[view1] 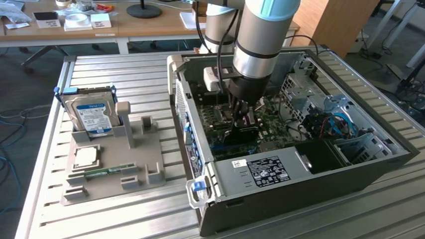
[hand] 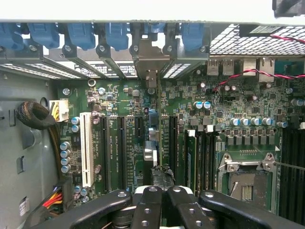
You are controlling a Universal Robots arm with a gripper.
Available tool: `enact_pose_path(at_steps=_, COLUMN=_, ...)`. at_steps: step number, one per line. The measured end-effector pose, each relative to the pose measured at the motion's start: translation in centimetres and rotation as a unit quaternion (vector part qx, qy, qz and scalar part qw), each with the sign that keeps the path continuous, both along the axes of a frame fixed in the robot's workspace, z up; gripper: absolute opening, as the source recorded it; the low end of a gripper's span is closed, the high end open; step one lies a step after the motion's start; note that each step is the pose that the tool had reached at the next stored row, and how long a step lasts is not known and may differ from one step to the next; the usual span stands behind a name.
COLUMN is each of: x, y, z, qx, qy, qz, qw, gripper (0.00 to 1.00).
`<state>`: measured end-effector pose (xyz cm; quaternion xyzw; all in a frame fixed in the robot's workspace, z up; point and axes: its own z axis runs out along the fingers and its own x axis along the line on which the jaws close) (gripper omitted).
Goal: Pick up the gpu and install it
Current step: 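Press down on the gpu until it lock into place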
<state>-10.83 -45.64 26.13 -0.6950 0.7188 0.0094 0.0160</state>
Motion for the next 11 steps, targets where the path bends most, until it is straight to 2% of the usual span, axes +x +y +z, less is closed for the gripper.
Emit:
enact_pose_path(at_steps=4, x=0.0, y=0.01, z=0.14, qx=0.0005, qy=-0.0003, qz=0.0, qw=1.0, gripper=0.11)
enact_pose_path(at_steps=11, x=0.0, y=0.0, z=1.89, qx=-0.0001, qy=-0.0001, qz=0.0, qw=1.0, gripper=0.11)
